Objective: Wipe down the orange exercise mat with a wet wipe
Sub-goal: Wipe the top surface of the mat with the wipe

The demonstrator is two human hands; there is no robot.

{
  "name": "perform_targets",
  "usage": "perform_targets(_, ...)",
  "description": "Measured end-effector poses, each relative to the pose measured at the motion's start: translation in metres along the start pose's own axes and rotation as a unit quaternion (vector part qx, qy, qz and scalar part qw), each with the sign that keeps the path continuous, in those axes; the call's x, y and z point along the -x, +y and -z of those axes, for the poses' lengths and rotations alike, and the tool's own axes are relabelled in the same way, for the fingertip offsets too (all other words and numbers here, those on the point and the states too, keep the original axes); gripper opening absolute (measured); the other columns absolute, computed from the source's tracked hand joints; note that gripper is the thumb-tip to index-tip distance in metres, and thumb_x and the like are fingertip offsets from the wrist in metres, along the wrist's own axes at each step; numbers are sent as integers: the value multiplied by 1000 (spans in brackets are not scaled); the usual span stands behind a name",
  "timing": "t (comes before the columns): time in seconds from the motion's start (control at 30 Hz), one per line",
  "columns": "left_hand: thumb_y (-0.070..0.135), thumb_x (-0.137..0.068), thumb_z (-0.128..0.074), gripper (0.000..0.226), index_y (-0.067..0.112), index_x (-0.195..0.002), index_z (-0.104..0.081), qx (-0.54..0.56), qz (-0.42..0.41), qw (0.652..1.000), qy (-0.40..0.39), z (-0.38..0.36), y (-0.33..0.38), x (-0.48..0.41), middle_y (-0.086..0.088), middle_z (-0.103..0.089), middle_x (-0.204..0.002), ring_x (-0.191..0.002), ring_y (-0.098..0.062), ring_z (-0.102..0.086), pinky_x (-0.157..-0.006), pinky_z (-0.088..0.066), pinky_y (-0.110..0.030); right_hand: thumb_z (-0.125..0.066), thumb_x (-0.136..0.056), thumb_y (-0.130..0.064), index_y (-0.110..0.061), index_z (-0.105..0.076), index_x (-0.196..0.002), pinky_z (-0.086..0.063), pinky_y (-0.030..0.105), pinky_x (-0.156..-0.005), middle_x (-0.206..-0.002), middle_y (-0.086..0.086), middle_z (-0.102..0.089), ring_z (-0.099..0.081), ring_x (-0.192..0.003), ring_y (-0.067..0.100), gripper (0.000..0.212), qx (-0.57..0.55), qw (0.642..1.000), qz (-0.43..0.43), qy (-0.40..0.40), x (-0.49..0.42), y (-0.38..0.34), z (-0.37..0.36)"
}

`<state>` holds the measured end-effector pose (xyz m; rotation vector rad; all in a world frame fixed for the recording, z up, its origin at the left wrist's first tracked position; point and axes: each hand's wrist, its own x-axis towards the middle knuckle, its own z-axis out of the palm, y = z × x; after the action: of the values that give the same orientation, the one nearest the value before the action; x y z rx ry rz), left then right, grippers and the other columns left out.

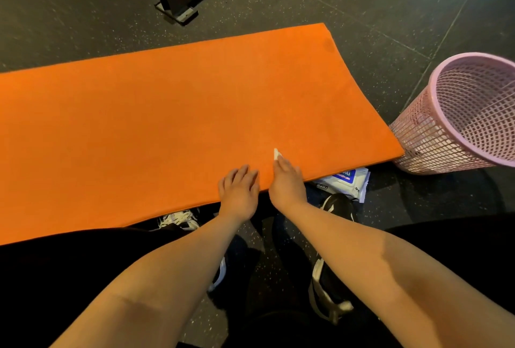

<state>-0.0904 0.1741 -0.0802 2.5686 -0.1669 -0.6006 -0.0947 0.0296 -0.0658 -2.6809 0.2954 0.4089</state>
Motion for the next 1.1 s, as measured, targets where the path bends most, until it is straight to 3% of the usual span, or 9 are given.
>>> perform_targets(0.13, 38, -108, -32, 50, 22, -155, -35, 40, -2, 999, 8, 3, -7, 0, -1, -25, -164, -151, -24, -14, -124, -8, -41, -37, -108, -18, -11, -25, -160, -9, 41, -128, -167, 6, -20, -14, -155, 23, 53, -81, 993, 70, -54, 20, -23, -25)
perform_targets(0.23, 39, -108, -35, 50, 20, -154, -39, 43, -5, 999, 17, 6, -16, 6, -1, -29, -163, -150, -25, -15, -122, -12, -39, -38, -105, -13, -14, -26, -160, -1, 41, -127, -168, 2, -19, -14, -155, 19, 56, -31, 989, 125, -71, 14, -14, -22)
perform_targets(0.4, 44, -104, -38, 51, 34, -153, -36, -16, 14, 1000, 7, 10, -17, 9, 8, -21, -165, -151, -19, -9, -122, 1, -47, -41, -101, -13, -10, -22, -160, 3, 47, -126, -169, 5, -14, -7, -156, 21, 63, 15, 1000, 8, -2, 0, 1, -4)
perform_targets(0.6, 41, -103, -43, 55, 30, -155, -33, -12, -5, 1000, -5, 12, -24, 11, 2, -18, -167, -152, -24, -7, -123, -4, -45, -36, -107, -14, -8, -25, -159, 0, 36, -127, -168, 5, -16, -11, -155, 20, 53, -51, 991, 109, -61, 25, -31, -23)
perform_targets(0.7, 44, -102, -48, 56, 30, -154, -35, -22, -14, 1000, 9, 14, -30, 15, 3, -19, -166, -152, -25, -8, -122, -8, -42, -42, -103, -13, -13, -26, -159, 1, 44, -127, -169, 2, -16, -9, -155, 18, 59, 10, 990, 130, -56, 16, -15, -17)
perform_targets(0.77, 46, -102, -49, 56, 34, -154, -34, -33, -8, 999, -1, 14, -31, 14, 6, -17, -166, -152, -23, -6, -122, -5, -44, -43, -100, -13, -15, -23, -160, 5, 48, -126, -169, 1, -12, -4, -156, 19, 63, 39, 996, 66, -35, 7, -3, -9)
perform_targets(0.87, 47, -103, -45, 52, 40, -153, -34, -49, 6, 999, -9, 13, -29, 13, 10, -16, -166, -152, -19, -5, -121, 2, -48, -44, -101, -12, -9, -20, -160, 3, 45, -127, -169, 5, -9, -1, -156, 21, 65, 14, 1000, 4, -10, 6, -10, -7)
perform_targets(1.0, 45, -104, -45, 45, 39, -148, -42, -48, 13, 999, 9, 16, -29, 13, 10, -24, -164, -151, -20, -13, -120, -5, -48, -41, -103, -6, -5, -28, -157, 3, 34, -125, -168, 9, -16, -6, -156, 20, 56, -37, 992, 107, -55, 26, -38, -28)
perform_targets(1.1, 47, -102, -48, 46, 39, -147, -44, -44, 11, 999, 12, 17, -30, 11, 11, -27, -163, -151, -20, -15, -119, -6, -48, -42, -103, -8, -6, -26, -158, -2, 37, -127, -168, 8, -17, -5, -156, 20, 57, -20, 989, 126, -73, 16, -23, -24)
